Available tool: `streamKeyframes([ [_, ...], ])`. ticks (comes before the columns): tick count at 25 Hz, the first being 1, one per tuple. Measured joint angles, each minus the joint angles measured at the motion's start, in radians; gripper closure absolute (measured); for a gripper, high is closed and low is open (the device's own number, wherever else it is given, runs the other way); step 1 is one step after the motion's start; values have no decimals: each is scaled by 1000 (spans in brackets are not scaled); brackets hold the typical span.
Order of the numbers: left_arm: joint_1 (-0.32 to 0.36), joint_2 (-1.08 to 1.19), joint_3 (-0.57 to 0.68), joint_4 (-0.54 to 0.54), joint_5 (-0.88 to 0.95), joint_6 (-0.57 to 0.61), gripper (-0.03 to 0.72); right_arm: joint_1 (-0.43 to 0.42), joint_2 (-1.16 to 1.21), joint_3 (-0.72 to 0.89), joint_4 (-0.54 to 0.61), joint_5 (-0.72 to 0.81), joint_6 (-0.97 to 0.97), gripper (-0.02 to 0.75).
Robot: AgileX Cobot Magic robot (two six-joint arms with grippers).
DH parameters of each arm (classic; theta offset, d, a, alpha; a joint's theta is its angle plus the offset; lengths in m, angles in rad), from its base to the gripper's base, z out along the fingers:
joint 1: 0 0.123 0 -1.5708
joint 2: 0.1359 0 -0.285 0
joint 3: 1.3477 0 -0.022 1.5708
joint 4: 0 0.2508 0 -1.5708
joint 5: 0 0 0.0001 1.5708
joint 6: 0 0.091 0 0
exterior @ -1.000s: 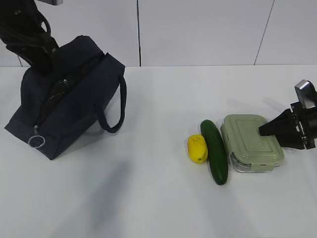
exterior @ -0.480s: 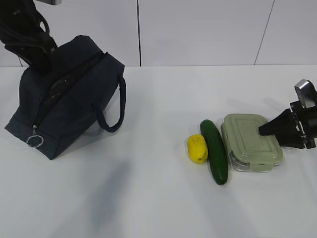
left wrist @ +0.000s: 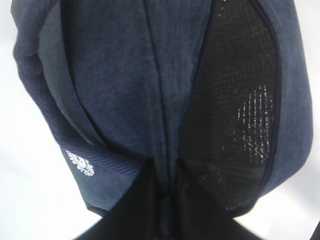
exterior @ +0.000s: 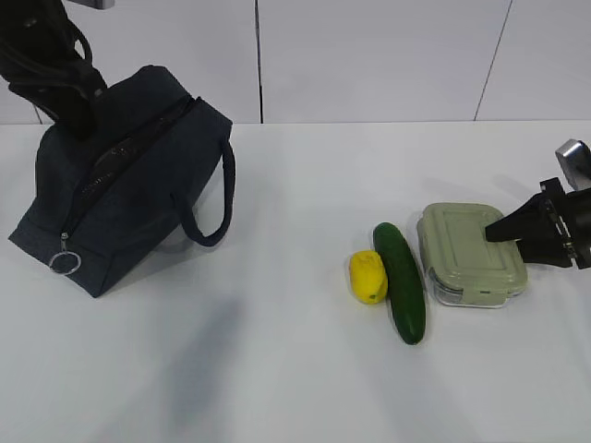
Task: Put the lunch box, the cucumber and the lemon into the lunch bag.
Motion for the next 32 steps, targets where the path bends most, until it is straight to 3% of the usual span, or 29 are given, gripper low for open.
streamKeyframes([
  [19,0,0,0,0,0,-2,671,3,-7,2,103,-60,7,372],
  [32,0,0,0,-5,0,-4,671,72,-112,4,171,-60,1,373],
])
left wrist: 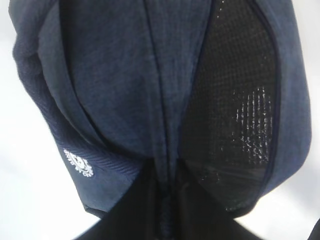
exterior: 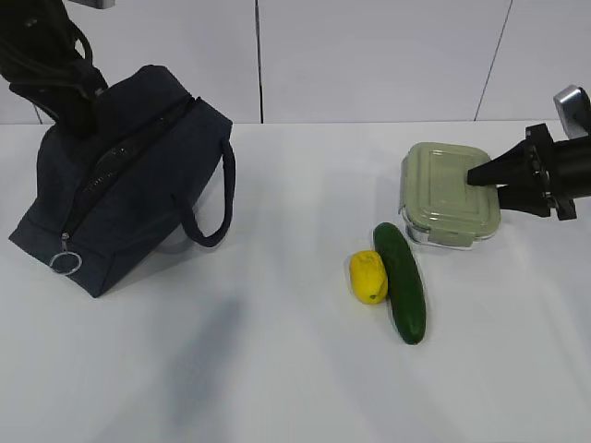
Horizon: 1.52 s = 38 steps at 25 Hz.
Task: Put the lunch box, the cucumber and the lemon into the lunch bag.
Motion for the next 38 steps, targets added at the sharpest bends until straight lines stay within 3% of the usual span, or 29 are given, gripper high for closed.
streamKeyframes([
  [21,-110,0,0,-12,0,-25,671,217,-138,6,118,6,6,374],
  [38,-220,2,0,-19,-98,-139,671,254,-215,8,135,14,19,374],
])
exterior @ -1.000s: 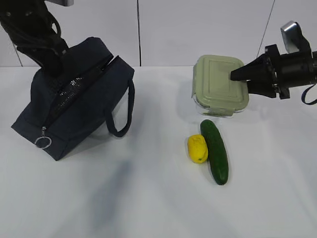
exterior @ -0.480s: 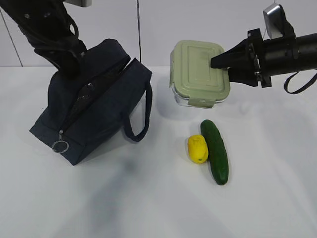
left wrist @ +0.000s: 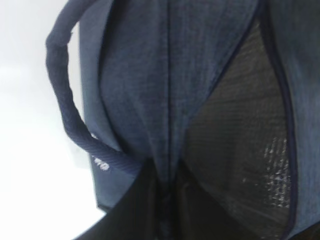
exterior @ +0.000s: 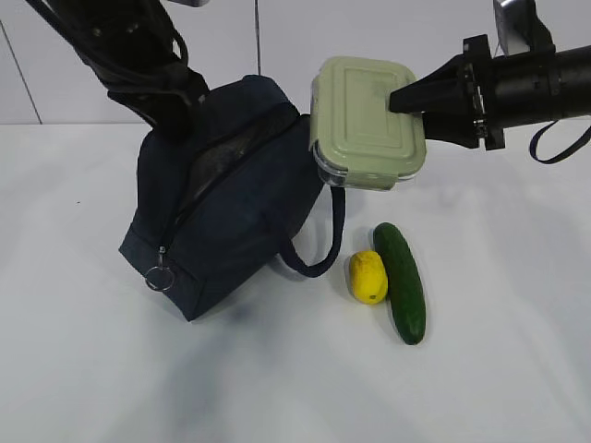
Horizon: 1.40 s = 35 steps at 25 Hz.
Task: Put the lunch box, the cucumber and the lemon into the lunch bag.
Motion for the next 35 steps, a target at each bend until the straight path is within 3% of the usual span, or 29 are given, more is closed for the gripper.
streamKeyframes([
  [13,-6,0,0,-25,-34,-35,671,109,0,0,0,2,-2,374],
  [28,-6,0,0,-47,-35,-49,671,116,101,0,-47,10,-26,374],
  [35,-6,0,0,-57,-19,-50,671,134,169,-14,36,0,-56,375],
])
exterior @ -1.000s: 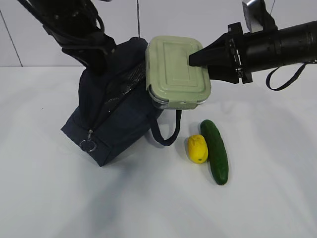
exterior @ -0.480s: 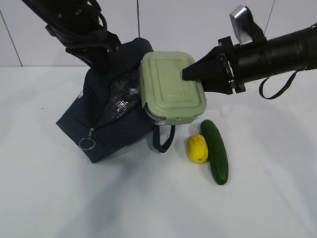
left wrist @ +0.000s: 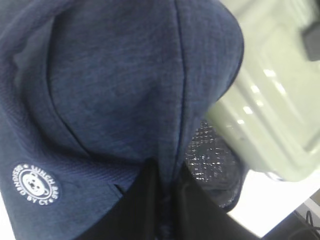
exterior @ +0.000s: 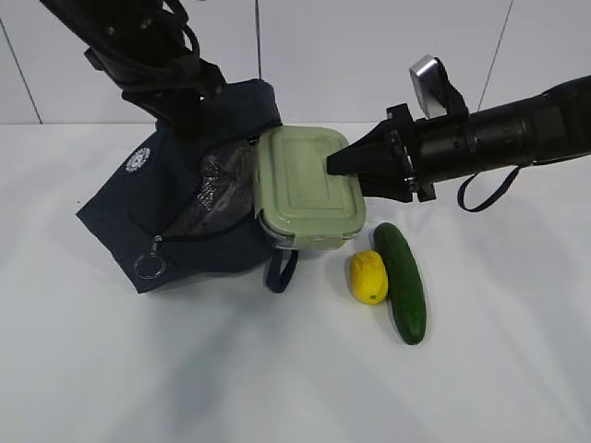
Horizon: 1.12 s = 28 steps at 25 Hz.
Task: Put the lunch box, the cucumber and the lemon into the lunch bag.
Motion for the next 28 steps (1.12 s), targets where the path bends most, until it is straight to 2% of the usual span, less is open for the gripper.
streamKeyframes([
  [16,0,0,0,-2,49,-6,671,148,222,-346,69,-5,32,375],
  [23,0,2,0,-2,58,-12,671,209,281,-376,88,-25,32,375],
  [28,0,36,0,-9,58,-12,671,222,332,-380,125,-51,17,375],
])
